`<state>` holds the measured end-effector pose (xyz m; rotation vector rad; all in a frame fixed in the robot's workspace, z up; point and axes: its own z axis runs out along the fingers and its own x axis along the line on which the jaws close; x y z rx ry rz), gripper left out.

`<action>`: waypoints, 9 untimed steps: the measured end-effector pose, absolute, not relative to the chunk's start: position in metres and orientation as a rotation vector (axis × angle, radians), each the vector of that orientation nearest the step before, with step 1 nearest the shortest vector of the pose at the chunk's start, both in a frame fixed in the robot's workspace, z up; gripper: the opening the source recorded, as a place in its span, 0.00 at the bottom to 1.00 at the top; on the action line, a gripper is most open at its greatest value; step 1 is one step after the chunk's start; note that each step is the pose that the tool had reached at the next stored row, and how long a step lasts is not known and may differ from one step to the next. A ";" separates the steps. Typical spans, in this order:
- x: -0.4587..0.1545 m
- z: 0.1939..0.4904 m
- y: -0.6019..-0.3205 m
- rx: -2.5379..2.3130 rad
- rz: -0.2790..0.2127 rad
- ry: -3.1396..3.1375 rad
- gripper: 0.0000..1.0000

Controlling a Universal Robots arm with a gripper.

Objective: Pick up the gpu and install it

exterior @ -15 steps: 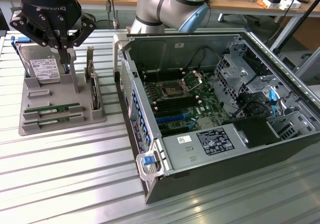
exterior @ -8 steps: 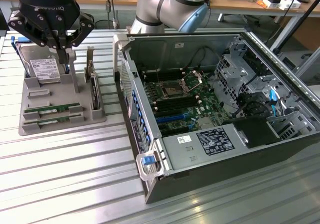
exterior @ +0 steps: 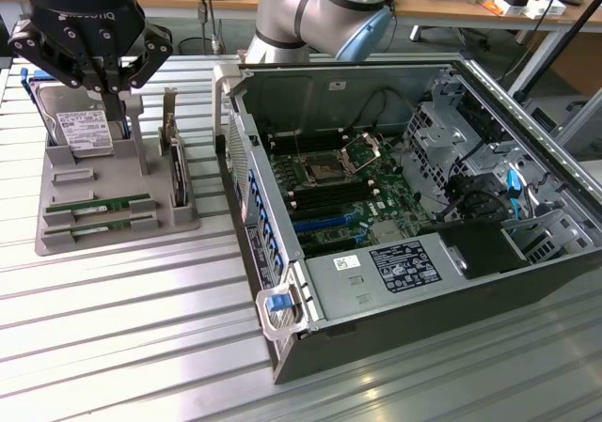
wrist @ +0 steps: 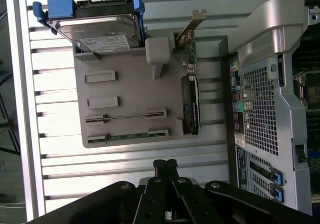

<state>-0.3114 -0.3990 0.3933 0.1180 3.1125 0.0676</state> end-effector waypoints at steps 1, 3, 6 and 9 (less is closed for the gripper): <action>-0.312 0.393 -0.399 0.118 0.068 3.112 0.11; -0.313 0.393 -0.399 0.118 0.068 3.112 0.11; -0.314 0.393 -0.399 0.118 0.068 3.112 0.11; -0.315 0.393 -0.399 0.118 0.068 3.112 0.11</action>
